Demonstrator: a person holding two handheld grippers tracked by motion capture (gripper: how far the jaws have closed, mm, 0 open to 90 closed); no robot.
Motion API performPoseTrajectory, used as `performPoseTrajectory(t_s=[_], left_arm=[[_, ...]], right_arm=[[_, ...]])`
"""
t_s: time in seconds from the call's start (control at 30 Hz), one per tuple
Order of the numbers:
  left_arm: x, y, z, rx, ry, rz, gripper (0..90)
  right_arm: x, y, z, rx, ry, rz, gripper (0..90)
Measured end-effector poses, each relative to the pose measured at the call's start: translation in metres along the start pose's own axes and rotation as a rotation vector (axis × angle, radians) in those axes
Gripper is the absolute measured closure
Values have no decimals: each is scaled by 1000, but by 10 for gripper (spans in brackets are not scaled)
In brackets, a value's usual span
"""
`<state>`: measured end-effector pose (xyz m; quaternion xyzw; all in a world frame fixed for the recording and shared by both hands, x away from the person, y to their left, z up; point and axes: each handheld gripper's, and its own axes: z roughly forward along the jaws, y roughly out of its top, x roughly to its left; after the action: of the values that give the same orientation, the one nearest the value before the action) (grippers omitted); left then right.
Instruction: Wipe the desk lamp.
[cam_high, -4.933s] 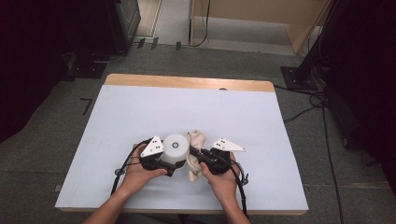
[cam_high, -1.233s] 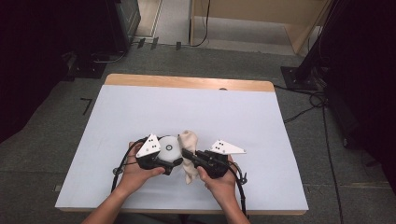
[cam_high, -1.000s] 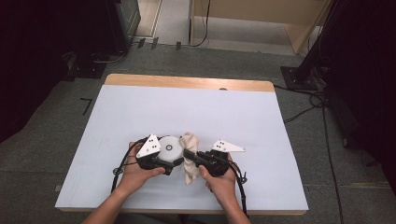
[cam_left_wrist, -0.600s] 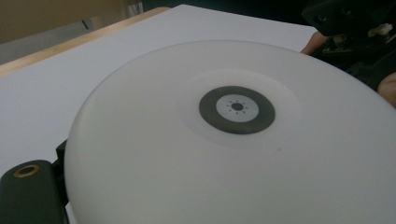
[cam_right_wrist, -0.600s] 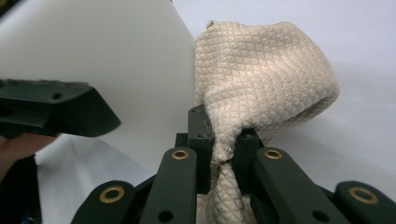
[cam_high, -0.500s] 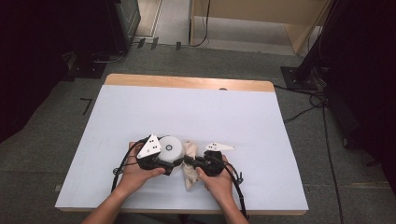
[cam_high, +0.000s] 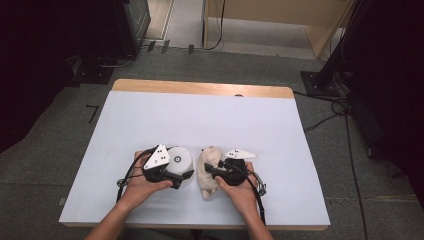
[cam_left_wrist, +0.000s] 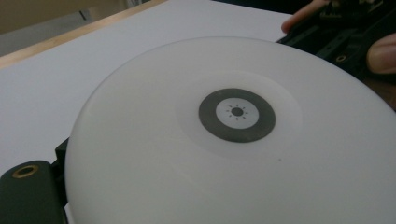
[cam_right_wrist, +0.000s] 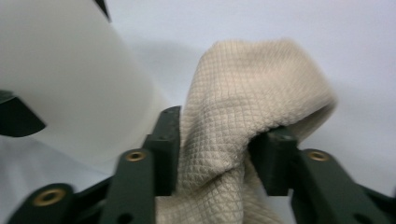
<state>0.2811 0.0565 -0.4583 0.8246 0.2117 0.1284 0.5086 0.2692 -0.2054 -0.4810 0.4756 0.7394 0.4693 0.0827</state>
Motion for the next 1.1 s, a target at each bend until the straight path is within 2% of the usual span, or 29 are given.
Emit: performPoseTrajectory(t_s=[0.17,0.27,0.33,0.43,0.5,0.6,0.7,0.8,0.9,1.0,1.1], left_arm=[[0,1,1,4,-17,28,84],[-1,3,4,-2,-36,54,84],[0,2,4,-8,-46,51,83],[1,3,2,-16,-33,24,59],[1,4,-2,-20,-38,11,2],[1,5,-8,-17,-28,3,0],[1,3,-13,2,0,-3,0],[1,-2,-19,6,5,-21,0],[-1,-4,-24,22,16,-42,0],[-8,-2,-25,50,60,-47,4],[-13,-2,-23,60,94,-63,14]], right_arm=[[-2,9,-12,-13,-81,-35,344],[-2,13,-17,-37,-71,-63,312],[2,12,-15,-33,-48,-103,298],[12,8,-3,10,-21,-166,271],[17,3,6,47,-33,-191,255],[20,-3,18,99,-51,-213,263],[19,-9,24,140,-87,-227,354],[16,-10,24,134,-99,-231,454],[14,-11,22,133,-117,-280,553],[11,-8,21,143,-110,-264,644],[8,-6,20,155,-89,-237,792]])
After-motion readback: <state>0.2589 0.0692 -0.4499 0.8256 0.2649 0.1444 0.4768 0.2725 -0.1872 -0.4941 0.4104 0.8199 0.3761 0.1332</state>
